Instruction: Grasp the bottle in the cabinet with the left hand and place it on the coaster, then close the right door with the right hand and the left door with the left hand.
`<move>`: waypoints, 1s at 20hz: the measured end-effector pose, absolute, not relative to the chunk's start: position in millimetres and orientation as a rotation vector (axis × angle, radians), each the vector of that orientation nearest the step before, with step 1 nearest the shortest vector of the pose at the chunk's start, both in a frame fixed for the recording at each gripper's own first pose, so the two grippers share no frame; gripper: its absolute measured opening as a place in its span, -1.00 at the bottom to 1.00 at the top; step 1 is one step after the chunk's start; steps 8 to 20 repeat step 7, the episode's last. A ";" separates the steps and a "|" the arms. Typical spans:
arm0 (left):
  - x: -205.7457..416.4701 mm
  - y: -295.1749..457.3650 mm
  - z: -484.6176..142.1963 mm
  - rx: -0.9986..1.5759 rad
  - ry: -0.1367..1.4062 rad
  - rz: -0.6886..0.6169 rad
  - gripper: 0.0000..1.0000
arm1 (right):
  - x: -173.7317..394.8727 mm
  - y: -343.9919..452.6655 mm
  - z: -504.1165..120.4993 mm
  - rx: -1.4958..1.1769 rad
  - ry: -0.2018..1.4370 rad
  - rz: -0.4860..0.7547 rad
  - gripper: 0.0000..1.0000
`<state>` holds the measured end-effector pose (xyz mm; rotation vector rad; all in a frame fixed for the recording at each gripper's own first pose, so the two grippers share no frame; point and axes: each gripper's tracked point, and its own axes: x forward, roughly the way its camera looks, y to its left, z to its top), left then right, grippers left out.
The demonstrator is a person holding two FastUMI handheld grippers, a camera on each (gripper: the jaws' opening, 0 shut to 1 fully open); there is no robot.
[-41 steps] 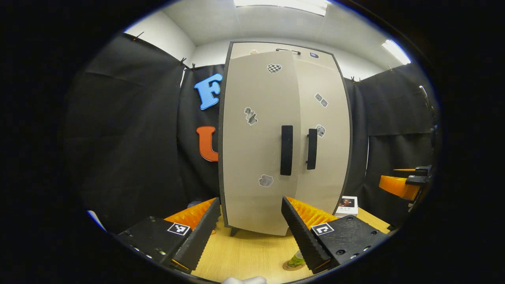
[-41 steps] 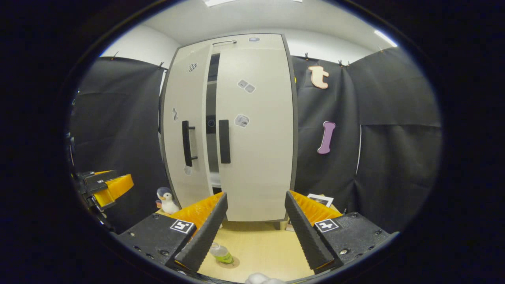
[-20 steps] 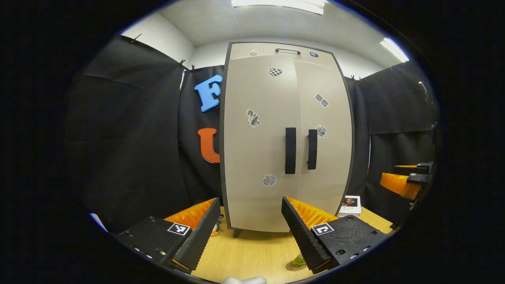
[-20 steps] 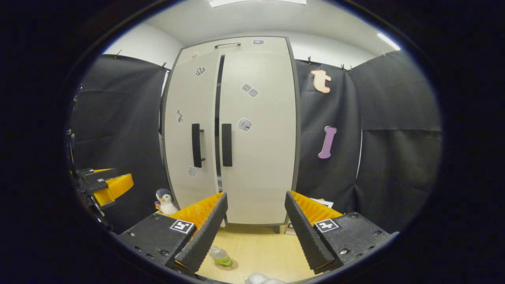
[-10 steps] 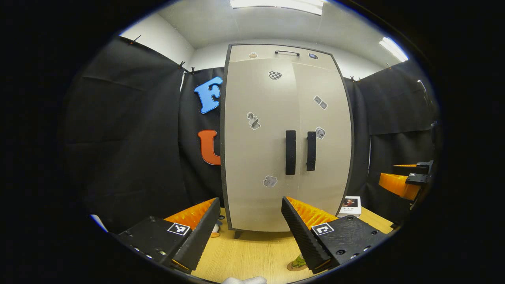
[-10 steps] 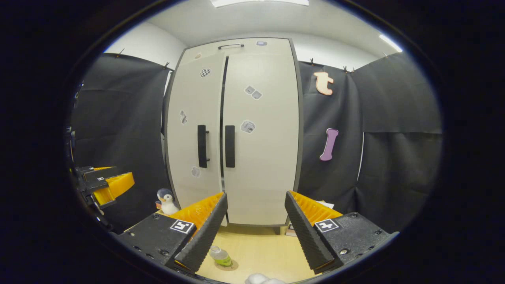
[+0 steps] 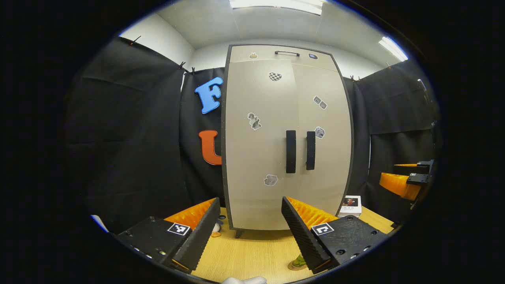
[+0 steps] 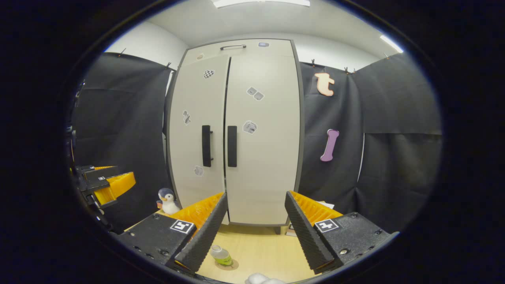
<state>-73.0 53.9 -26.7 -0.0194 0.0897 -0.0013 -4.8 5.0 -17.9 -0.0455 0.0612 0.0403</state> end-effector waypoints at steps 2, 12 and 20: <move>-73.1 54.3 -25.6 -0.020 0.090 0.001 0.92 | -5.2 3.4 -18.9 -0.045 0.063 0.037 0.87; -74.1 55.5 -23.8 -0.020 0.084 0.001 0.91 | -5.8 4.2 -17.0 -0.040 0.057 0.036 0.93; -74.1 55.5 -23.8 -0.020 0.084 0.001 0.91 | -5.8 4.2 -17.0 -0.040 0.057 0.036 0.93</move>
